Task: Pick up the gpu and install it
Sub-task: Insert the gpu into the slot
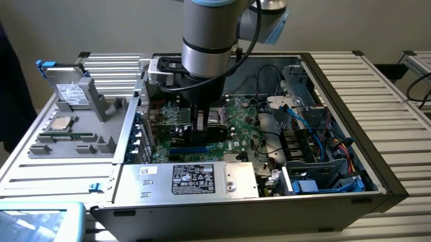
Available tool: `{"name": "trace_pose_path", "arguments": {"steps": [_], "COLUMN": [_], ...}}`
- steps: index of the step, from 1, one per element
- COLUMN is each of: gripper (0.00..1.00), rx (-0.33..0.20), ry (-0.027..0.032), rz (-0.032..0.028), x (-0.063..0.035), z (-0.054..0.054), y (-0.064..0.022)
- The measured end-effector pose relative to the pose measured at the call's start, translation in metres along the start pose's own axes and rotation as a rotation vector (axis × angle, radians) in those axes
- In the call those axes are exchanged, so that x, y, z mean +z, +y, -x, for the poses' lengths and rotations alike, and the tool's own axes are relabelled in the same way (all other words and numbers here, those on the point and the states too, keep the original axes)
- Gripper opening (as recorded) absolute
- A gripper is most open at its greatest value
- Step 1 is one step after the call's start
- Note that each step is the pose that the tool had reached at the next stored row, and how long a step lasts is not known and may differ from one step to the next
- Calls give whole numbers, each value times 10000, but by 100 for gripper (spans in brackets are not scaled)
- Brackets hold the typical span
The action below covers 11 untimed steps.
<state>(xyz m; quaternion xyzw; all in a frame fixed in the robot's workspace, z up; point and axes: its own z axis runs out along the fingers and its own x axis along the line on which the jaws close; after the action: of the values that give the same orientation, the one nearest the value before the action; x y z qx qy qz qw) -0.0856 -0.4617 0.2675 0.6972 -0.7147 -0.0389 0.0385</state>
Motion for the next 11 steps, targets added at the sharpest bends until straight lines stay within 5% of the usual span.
{"name": "trace_pose_path", "arguments": {"steps": [11], "gripper": [29], "rx": [1], "ry": [-2], "rz": [13], "x": [77], "z": [-1], "y": [23]}}
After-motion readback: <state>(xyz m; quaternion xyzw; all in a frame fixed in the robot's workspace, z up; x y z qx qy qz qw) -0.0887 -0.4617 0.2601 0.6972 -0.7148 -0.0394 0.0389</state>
